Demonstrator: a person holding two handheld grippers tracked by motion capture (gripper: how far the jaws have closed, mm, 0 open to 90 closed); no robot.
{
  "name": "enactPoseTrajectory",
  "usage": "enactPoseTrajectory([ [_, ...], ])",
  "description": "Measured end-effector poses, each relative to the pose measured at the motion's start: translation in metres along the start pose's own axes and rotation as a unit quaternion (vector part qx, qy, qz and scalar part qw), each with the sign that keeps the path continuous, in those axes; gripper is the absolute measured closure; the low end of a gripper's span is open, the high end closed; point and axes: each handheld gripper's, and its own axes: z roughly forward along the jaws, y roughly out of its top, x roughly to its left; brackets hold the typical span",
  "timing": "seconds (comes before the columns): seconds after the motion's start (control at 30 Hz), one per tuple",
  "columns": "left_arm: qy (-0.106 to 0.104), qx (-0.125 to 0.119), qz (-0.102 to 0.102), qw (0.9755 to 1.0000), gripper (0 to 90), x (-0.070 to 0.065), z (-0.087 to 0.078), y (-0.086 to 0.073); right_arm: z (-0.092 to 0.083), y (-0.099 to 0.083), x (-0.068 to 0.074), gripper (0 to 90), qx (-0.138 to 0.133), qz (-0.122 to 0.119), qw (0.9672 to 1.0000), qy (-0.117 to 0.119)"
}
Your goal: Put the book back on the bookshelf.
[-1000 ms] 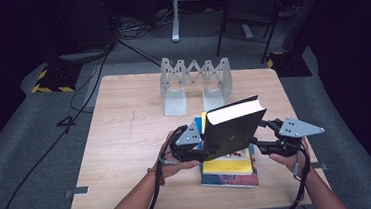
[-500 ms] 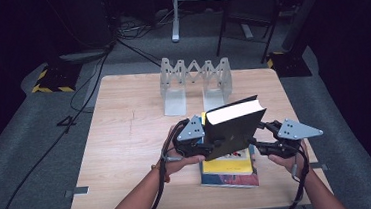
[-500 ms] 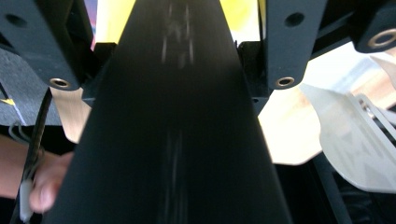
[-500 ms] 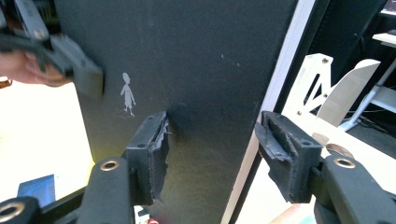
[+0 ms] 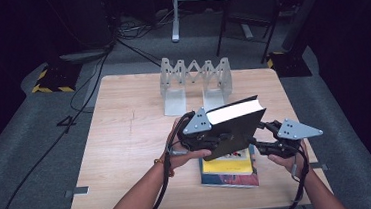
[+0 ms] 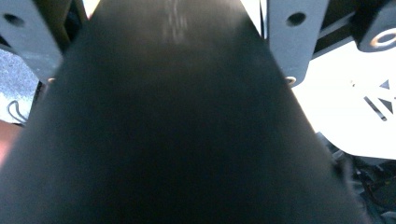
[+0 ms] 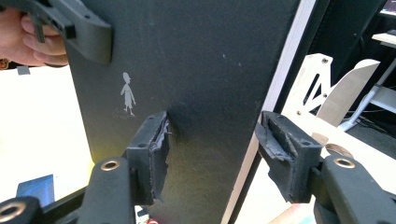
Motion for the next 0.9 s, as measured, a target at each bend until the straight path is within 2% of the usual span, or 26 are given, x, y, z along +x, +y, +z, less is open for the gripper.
enactPoseTrajectory([
  [0.17, -0.009, -0.007, -0.011, 0.9999, 46.4, 0.003, 0.001, 0.002, 0.0, 0.0, 0.0, 43.7, 0.002, -0.003, 1.0, -0.001],
  [0.57, -0.008, -0.024, -0.008, 0.9996, 45.3, 0.002, 0.001, 0.014, 0.0, 0.0, 0.001, 43.3, 0.001, -0.004, 1.0, -0.002],
  [0.9, -0.011, -0.054, -0.024, 0.9982, 44.4, 0.004, 0.003, 0.017, 0.001, 0.0, 0.001, 42.1, 0.002, -0.003, 1.0, -0.001],
])
